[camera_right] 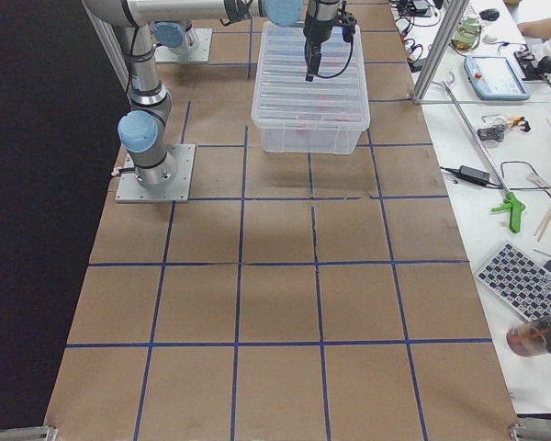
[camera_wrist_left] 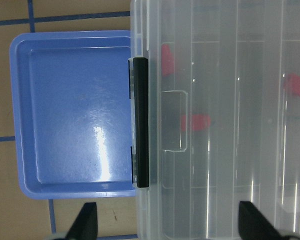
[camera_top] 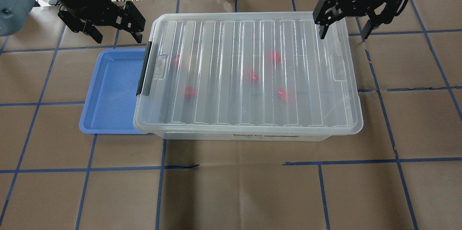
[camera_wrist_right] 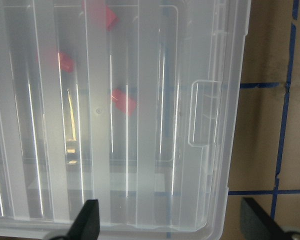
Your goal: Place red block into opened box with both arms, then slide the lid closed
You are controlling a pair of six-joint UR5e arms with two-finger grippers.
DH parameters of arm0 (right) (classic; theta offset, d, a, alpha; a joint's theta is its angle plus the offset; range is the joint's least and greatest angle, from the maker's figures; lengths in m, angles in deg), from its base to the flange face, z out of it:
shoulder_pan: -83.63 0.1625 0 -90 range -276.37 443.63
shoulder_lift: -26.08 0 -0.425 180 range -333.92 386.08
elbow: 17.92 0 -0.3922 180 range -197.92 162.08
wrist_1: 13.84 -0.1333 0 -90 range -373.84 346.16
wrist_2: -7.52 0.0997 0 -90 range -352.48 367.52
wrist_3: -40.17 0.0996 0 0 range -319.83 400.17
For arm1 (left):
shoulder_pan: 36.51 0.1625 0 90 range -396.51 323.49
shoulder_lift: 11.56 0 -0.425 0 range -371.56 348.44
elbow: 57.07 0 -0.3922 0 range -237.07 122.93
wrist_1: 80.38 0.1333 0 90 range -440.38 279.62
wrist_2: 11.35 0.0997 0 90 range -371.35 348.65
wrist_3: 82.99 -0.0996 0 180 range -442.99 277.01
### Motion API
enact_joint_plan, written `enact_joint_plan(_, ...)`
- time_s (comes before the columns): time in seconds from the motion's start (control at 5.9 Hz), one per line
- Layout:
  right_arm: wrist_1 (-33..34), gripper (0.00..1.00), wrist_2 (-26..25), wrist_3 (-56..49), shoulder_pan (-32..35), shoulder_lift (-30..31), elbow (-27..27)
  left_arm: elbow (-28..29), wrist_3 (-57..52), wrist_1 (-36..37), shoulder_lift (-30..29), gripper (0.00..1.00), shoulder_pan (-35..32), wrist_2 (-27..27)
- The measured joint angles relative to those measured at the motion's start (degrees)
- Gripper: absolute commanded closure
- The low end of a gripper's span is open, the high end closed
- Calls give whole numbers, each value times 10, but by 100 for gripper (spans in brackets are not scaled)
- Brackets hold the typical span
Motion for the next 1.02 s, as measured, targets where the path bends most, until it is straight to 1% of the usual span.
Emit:
enact_joint_plan(0.51, -8, 0, -2, 10, 13, 2, 8, 3, -1, 0, -2, 2, 0, 0)
enact_joint_plan(1.02, -6, 0, -34, 10, 13, 6, 11, 5, -1, 0, -4, 2, 1, -2)
